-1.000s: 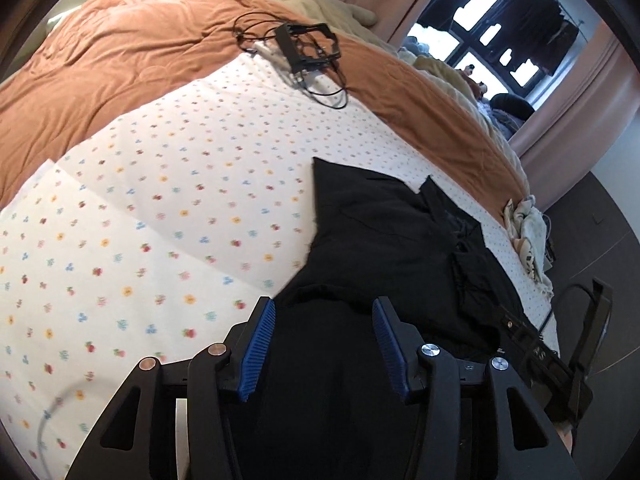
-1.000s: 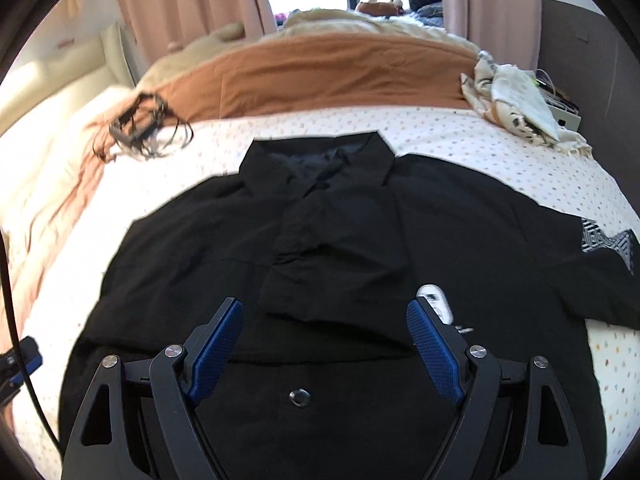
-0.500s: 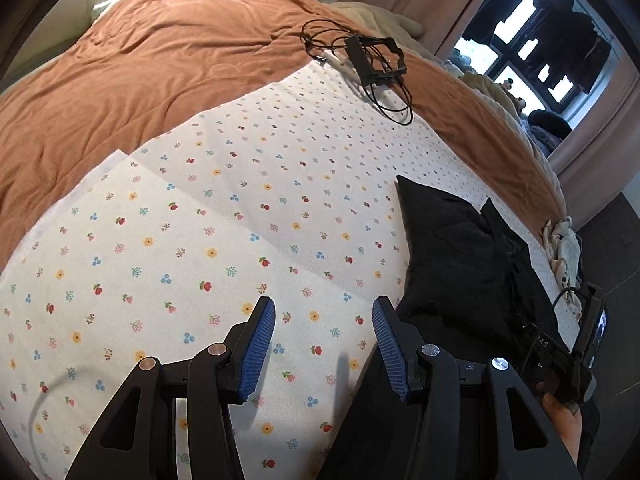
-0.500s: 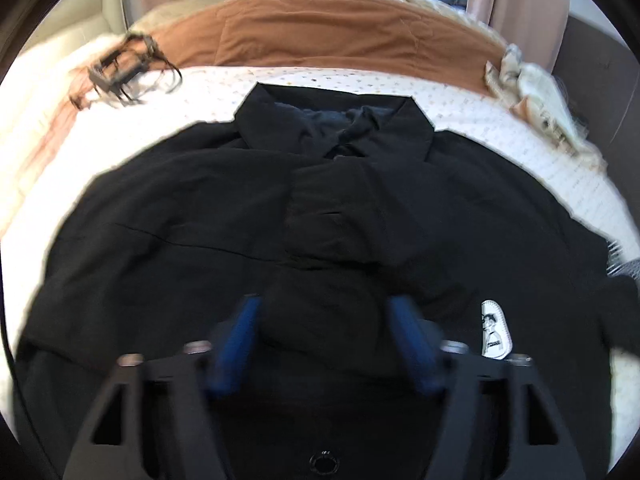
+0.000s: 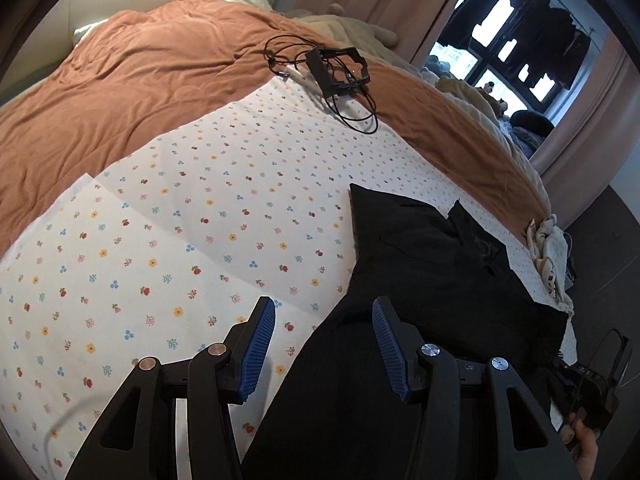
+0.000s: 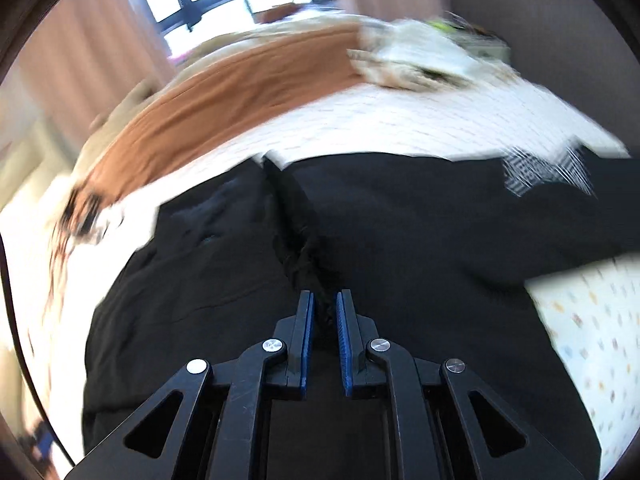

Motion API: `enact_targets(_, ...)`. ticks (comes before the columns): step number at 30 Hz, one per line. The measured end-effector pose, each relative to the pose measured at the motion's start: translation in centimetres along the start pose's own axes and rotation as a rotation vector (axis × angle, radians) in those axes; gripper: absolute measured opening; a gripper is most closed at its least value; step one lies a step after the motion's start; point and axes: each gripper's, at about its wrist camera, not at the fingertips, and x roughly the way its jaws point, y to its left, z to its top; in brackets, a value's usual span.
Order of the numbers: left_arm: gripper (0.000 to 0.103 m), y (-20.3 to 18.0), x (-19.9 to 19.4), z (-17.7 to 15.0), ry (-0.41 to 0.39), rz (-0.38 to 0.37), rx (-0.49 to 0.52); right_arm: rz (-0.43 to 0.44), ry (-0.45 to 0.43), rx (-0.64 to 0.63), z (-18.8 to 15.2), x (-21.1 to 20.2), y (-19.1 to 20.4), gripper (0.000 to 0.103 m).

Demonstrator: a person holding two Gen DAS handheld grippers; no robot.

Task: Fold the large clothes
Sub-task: 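Move the right tool to the sleeve with the patterned cuff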

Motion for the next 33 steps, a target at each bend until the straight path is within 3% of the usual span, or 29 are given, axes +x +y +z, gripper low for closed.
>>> enact_targets(1,0.052,0.0,0.1,-0.1,0.000,0.007,0.009,0.004,0.009,0.082,0.2,-0.1,-2.3,0.027)
enact_targets(2,0.052,0.2,0.2,-0.1,0.002,0.011,0.013,0.013,0.021,0.141,0.3,0.0,-3.7,0.047)
enact_targets(4,0.052,0.6,0.3,-0.1,-0.004,0.022,0.016,0.073,0.040,0.247,0.1,0.3,-6.1,0.057)
enact_targets(10,0.052,1.6,1.1,-0.3,0.006,0.060,0.053,0.132,0.098,0.287,-0.5,2.7,-6.3,0.057)
enact_targets(14,0.052,1.5,2.0,-0.5,0.030,0.070,0.080,0.148,0.086,0.283,-0.3,4.6,-5.9,0.055)
enact_targets(15,0.052,1.5,2.2,-0.6,0.037,0.070,0.087,0.154,0.078,0.284,-0.2,4.8,-5.8,0.051)
enact_targets(17,0.052,1.3,2.5,-0.7,0.048,0.073,0.093,0.168,0.082,0.281,-0.2,5.0,-5.9,0.011)
enact_targets(21,0.052,0.8,2.6,-0.8,0.054,0.068,0.098,0.135,0.086,0.242,-1.5,4.0,-5.8,0.011)
enact_targets(28,0.052,0.3,1.0,-0.8,0.043,0.080,0.121,0.171,0.111,0.327,-1.2,3.3,-7.1,0.013)
enact_targets(30,0.053,0.2,0.3,-0.6,0.037,0.086,0.120,0.171,0.108,0.333,-1.0,2.3,-7.3,0.024)
enact_targets(32,0.053,-0.1,-0.6,-0.5,0.029,0.087,0.124,0.159,0.083,0.324,-0.5,0.8,-7.7,0.046)
enact_targets(33,0.054,-0.3,-1.0,-0.6,0.024,0.085,0.121,0.154,0.069,0.327,-0.2,-0.1,-8.2,0.047)
